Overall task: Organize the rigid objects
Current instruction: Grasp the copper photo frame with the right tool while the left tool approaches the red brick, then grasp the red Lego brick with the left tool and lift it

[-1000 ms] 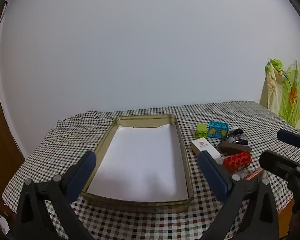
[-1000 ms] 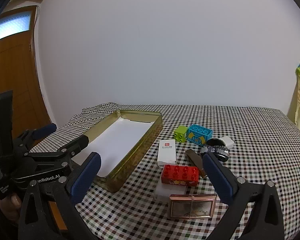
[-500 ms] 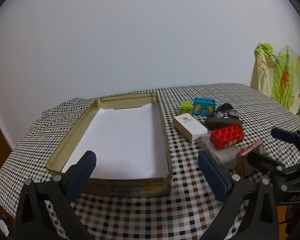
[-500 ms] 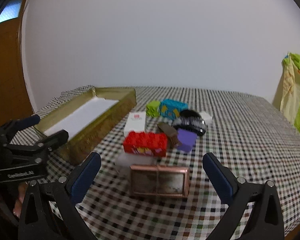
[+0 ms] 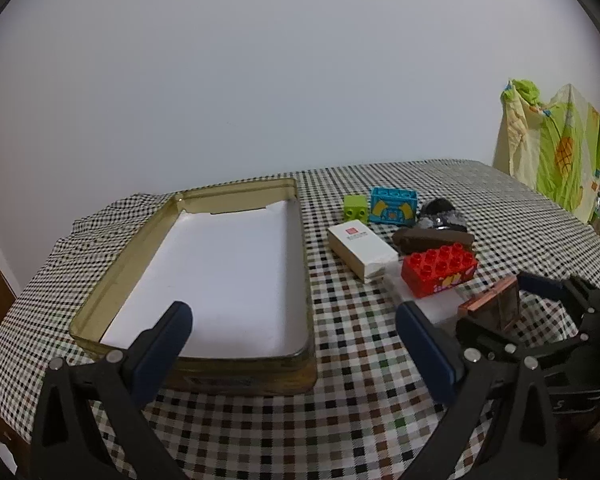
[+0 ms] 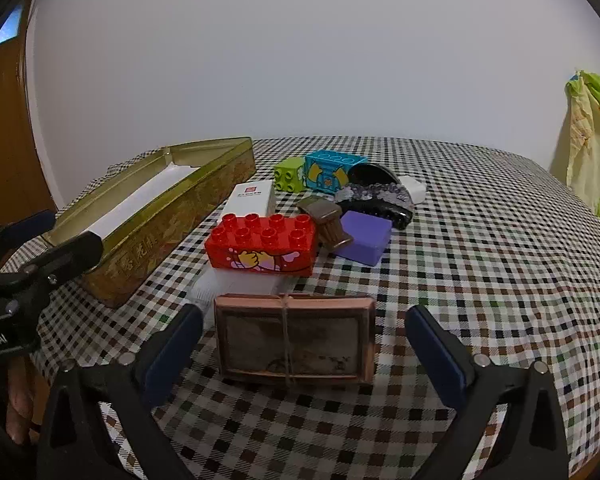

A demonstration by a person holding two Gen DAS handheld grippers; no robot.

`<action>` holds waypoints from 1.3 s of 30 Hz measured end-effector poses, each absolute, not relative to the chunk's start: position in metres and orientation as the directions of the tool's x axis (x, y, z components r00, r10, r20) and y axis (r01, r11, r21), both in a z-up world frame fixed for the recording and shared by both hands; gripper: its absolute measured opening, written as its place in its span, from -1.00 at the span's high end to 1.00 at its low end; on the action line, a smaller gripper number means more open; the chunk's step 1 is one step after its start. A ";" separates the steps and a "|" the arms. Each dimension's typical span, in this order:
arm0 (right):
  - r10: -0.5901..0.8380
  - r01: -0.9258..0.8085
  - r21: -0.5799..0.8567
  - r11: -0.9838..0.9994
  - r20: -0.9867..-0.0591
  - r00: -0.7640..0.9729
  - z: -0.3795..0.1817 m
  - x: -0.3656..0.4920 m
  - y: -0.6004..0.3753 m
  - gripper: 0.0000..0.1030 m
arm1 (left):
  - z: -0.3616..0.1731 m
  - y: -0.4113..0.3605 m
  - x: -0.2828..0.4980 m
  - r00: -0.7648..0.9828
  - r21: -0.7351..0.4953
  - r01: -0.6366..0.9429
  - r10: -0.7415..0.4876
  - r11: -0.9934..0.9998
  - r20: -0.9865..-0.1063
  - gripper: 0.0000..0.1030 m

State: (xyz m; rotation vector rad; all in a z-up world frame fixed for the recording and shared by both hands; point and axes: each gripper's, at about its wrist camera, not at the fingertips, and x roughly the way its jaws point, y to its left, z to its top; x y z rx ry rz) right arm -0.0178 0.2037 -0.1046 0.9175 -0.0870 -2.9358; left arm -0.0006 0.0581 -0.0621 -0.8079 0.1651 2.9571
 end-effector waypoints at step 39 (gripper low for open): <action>0.054 -0.150 0.182 -0.972 -0.448 -0.892 -0.075 -0.021 0.306 -0.52 | -0.079 0.165 -0.067 -0.752 0.081 -0.209 0.107 -0.974 -0.651 -0.99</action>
